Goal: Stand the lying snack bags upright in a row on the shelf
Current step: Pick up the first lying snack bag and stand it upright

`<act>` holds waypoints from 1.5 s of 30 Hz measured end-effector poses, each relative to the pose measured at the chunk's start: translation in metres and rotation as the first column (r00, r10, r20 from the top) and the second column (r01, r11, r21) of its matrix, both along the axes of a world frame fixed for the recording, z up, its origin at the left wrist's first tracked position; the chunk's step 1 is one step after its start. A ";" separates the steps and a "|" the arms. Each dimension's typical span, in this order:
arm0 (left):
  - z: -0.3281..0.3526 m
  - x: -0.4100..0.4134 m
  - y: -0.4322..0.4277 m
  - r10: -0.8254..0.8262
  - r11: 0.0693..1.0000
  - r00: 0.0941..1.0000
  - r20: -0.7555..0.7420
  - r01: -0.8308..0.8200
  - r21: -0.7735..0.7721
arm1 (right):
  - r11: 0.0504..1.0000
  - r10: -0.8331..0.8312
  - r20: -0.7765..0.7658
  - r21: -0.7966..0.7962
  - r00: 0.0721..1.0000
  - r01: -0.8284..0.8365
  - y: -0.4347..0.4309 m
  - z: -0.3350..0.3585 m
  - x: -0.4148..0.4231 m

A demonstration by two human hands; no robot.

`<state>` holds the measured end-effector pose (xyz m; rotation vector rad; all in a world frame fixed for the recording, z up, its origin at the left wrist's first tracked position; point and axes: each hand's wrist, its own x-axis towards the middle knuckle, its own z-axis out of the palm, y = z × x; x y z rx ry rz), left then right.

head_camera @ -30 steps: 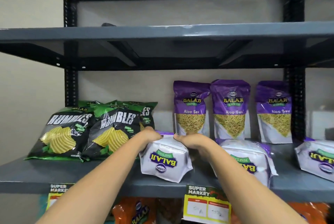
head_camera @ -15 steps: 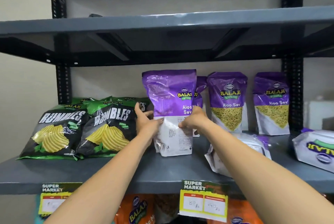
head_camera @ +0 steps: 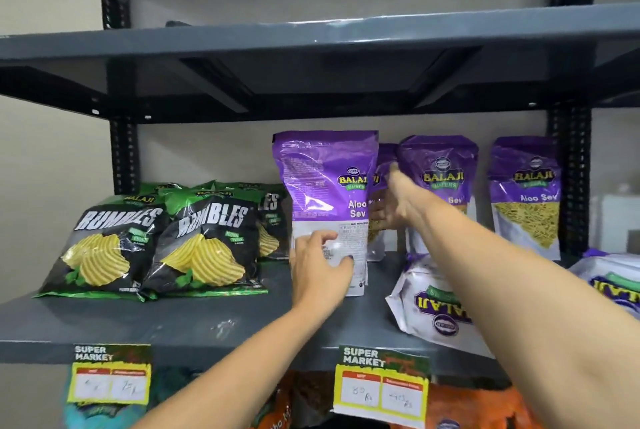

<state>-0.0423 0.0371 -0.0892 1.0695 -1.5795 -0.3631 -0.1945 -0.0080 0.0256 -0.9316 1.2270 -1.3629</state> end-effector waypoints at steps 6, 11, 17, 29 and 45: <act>-0.002 -0.011 -0.006 0.051 0.992 0.997 0.066 -0.058 0.111 | 0.995 -0.096 -0.086 -0.020 0.992 0.095 -0.006 -0.003 0.001; 0.004 -0.019 -0.010 0.051 0.966 0.994 0.093 -0.072 0.249 | 0.999 -0.038 -0.358 0.018 0.933 0.048 0.002 -0.003 0.001; 0.011 -0.014 -0.021 0.105 0.966 0.992 -0.065 -0.086 0.245 | 0.998 -0.052 -0.617 -0.048 0.785 0.029 0.016 0.009 0.007; 0.015 0.065 -0.076 -0.418 0.746 0.809 -0.412 0.565 0.352 | 0.968 0.211 -0.544 -0.001 0.812 -0.252 0.011 -0.001 0.002; 0.004 0.052 -0.070 -0.446 0.820 0.872 -0.200 0.488 0.298 | 0.961 0.257 -0.547 0.053 0.797 -0.273 0.027 -0.009 0.012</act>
